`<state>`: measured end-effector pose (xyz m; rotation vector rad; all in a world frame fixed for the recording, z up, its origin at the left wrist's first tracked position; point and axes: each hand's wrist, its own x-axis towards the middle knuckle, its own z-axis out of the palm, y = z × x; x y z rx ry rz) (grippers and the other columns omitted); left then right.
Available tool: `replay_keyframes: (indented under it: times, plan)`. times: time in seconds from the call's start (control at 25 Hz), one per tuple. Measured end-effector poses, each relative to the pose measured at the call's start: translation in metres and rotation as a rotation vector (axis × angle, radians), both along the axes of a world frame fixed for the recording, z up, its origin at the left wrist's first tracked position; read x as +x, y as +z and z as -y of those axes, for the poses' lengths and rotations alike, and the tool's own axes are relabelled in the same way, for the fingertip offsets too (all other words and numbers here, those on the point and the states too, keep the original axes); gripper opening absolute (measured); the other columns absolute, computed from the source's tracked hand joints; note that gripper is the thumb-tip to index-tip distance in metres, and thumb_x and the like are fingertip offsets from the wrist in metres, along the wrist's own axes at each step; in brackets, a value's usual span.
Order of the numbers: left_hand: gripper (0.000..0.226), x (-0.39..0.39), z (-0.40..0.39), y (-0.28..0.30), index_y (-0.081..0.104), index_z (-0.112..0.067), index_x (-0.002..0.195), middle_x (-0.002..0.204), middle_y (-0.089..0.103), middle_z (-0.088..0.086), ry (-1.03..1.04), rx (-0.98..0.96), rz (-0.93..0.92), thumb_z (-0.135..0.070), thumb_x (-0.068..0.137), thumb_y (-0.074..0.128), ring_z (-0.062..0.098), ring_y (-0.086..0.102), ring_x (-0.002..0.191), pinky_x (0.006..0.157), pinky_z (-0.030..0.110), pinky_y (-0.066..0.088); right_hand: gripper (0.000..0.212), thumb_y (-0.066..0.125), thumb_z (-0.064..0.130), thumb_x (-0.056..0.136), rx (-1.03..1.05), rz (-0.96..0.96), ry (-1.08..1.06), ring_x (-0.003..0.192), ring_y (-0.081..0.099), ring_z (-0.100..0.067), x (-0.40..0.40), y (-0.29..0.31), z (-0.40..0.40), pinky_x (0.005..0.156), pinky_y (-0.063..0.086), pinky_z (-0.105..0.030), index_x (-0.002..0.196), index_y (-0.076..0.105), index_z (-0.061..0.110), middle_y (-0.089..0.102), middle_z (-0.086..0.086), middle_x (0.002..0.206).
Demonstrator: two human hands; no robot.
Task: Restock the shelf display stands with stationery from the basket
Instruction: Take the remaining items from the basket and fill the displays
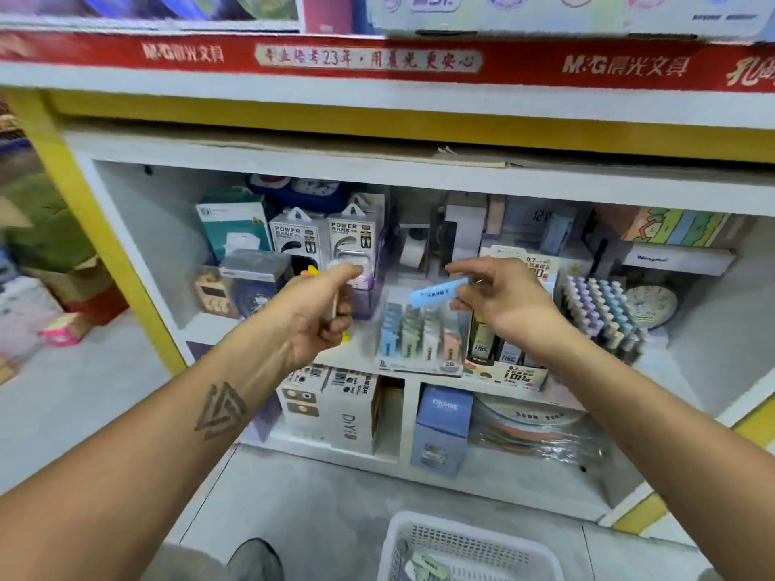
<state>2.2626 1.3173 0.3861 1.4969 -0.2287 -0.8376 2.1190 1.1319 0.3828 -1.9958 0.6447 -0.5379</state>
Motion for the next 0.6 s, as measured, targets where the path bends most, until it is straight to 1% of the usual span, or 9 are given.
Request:
replay_keyframes:
  times: [0.04,0.08,0.2,0.24,0.28,0.36,0.4,0.48,0.6]
  plan:
    - [0.02,0.002,-0.007,0.001,0.045,-0.019,0.077,0.055,0.042,0.0,-0.037,-0.009,-0.045,-0.03,0.089,0.057,0.013,0.033,0.04,0.037,0.017,0.021,0.025,0.064,-0.002,0.094,-0.029,0.014,0.004,0.09,0.073,-0.024,0.009,-0.001,-0.003,0.084,0.061,-0.035,0.104,0.071,0.019,0.067,-0.007,0.108]
    - [0.015,0.004,-0.012,0.002,0.044,-0.019,0.076,0.058,0.043,0.002,-0.071,-0.028,-0.087,-0.027,0.087,0.05,0.015,0.036,0.043,0.038,0.018,0.023,0.023,0.066,-0.001,0.092,-0.081,0.036,-0.006,0.09,0.073,-0.022,0.018,-0.002,-0.004,0.082,0.062,-0.033,0.1,0.069,0.02,0.068,-0.006,0.104]
    - [0.008,0.007,-0.021,0.003,0.042,-0.015,0.083,0.064,0.048,0.008,-0.089,-0.057,-0.115,-0.015,0.088,0.037,0.021,0.044,0.051,0.04,0.02,0.031,0.017,0.072,0.008,0.09,-0.338,0.061,-0.051,0.081,0.065,-0.003,0.045,-0.005,0.001,0.073,0.056,-0.013,0.1,0.072,0.021,0.067,0.006,0.091]
    - [0.009,0.008,-0.024,0.003,0.044,-0.013,0.087,0.066,0.051,0.01,-0.074,-0.045,-0.096,-0.011,0.092,0.037,0.022,0.048,0.053,0.04,0.021,0.036,0.017,0.073,0.011,0.09,-0.436,0.043,-0.063,0.078,0.062,-0.001,0.056,-0.007,0.003,0.07,0.053,-0.01,0.103,0.073,0.021,0.066,0.008,0.088]
    - [0.01,0.01,-0.026,0.002,0.046,-0.011,0.091,0.069,0.055,0.012,-0.058,-0.031,-0.067,-0.009,0.096,0.038,0.022,0.053,0.054,0.041,0.022,0.04,0.017,0.073,0.012,0.089,-0.524,0.017,-0.063,0.078,0.062,-0.004,0.065,-0.01,0.004,0.071,0.053,-0.015,0.105,0.073,0.02,0.067,0.007,0.088]
    - [0.009,0.014,-0.029,0.001,0.052,-0.007,0.097,0.075,0.063,0.014,-0.03,-0.013,-0.02,-0.007,0.1,0.044,0.022,0.063,0.054,0.043,0.023,0.047,0.017,0.073,0.012,0.09,-0.643,-0.056,-0.02,0.082,0.065,-0.017,0.083,-0.016,0.006,0.077,0.057,-0.031,0.105,0.07,0.019,0.069,0.002,0.09]
    - [0.008,0.016,-0.03,0.0,0.054,-0.006,0.099,0.077,0.065,0.015,-0.016,-0.01,-0.013,-0.007,0.101,0.046,0.021,0.066,0.055,0.043,0.023,0.049,0.015,0.072,0.011,0.09,-0.69,-0.107,0.017,0.084,0.066,-0.02,0.091,-0.02,0.006,0.077,0.057,-0.036,0.102,0.067,0.019,0.07,0.0,0.091]
    - [0.008,0.022,-0.031,-0.001,0.057,-0.003,0.101,0.08,0.067,0.017,0.006,-0.023,-0.036,-0.005,0.1,0.049,0.022,0.068,0.058,0.046,0.023,0.053,0.013,0.071,0.009,0.089,-0.787,-0.225,0.09,0.083,0.066,-0.021,0.103,-0.026,0.007,0.075,0.058,-0.041,0.095,0.064,0.018,0.069,-0.001,0.09]
    - [0.014,0.028,-0.032,-0.004,0.055,0.004,0.109,0.091,0.066,0.023,-0.005,-0.044,-0.098,0.002,0.099,0.046,0.028,0.068,0.071,0.054,0.029,0.059,0.016,0.073,0.008,0.086,-0.837,-0.339,0.141,0.08,0.065,-0.021,0.111,-0.034,0.011,0.073,0.058,-0.043,0.089,0.064,0.021,0.068,0.0,0.087]
